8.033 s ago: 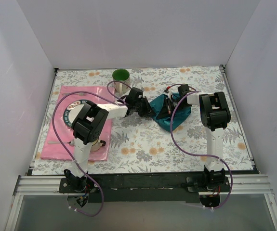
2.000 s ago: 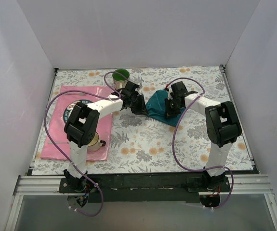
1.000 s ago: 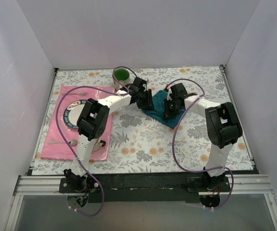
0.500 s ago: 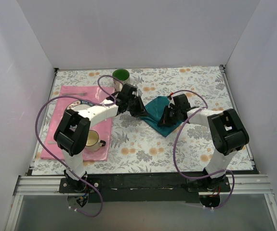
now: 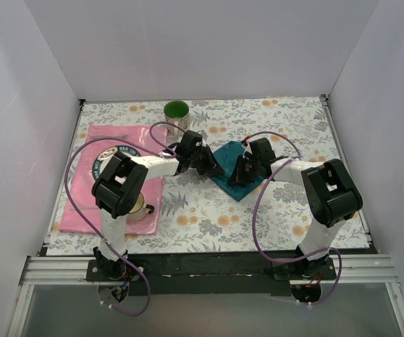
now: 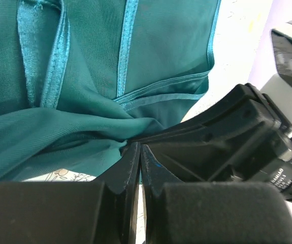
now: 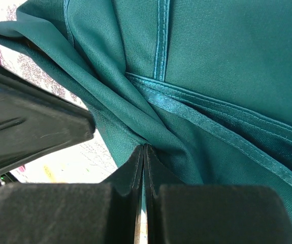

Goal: Fold the napkin, place the utensils inside, and roll it up
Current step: Roll the napkin with the utensil

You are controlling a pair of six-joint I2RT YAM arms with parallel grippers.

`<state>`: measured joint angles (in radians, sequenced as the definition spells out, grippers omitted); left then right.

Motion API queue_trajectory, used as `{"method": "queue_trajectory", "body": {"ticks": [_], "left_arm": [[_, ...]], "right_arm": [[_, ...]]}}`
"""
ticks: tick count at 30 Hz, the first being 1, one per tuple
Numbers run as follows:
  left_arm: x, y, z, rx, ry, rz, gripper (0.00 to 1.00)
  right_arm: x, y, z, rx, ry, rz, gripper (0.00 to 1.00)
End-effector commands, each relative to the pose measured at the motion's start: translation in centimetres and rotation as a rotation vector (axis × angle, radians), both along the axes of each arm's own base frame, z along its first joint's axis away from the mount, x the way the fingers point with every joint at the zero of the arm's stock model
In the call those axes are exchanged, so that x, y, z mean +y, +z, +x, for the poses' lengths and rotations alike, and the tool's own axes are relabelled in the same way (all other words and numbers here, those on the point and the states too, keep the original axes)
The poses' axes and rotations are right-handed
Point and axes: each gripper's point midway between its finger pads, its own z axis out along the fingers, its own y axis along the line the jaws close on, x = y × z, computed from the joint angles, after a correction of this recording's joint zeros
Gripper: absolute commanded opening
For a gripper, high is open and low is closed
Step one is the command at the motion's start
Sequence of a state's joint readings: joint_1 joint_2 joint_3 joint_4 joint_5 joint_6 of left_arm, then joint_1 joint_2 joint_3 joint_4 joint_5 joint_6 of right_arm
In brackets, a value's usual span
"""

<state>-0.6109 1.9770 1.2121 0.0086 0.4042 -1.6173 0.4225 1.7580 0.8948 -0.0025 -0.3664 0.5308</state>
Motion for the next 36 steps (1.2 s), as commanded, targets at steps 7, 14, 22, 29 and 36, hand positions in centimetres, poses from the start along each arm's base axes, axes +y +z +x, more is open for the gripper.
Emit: {"method": "queue_trajectory", "body": {"ticks": [7, 14, 22, 29, 36], "left_arm": [[0.2, -1.8, 0.5, -0.058, -0.008, -0.006, 0.00], [2.1, -5.6, -0.3, -0.031, -0.003, 0.071, 0.00], [3.7, -6.9, 0.1, 0.000, 0.008, 0.124, 0.00], [4.2, -7.3, -0.1, 0.049, -0.004, 0.134, 0.00], [4.2, -7.4, -0.4, 0.074, -0.015, 0.116, 0.00]], "right_arm": [[-1.4, -1.6, -1.5, 0.036, 0.056, -0.132, 0.07], [-1.2, -0.7, -0.4, -0.013, 0.123, -0.172, 0.14], [0.5, 4.6, 1.0, -0.274, 0.366, -0.337, 0.39], [2.8, 5.1, -0.3, -0.399, 0.527, -0.476, 0.53], [3.7, 3.7, -0.3, -0.411, 0.563, -0.532, 0.52]]}}
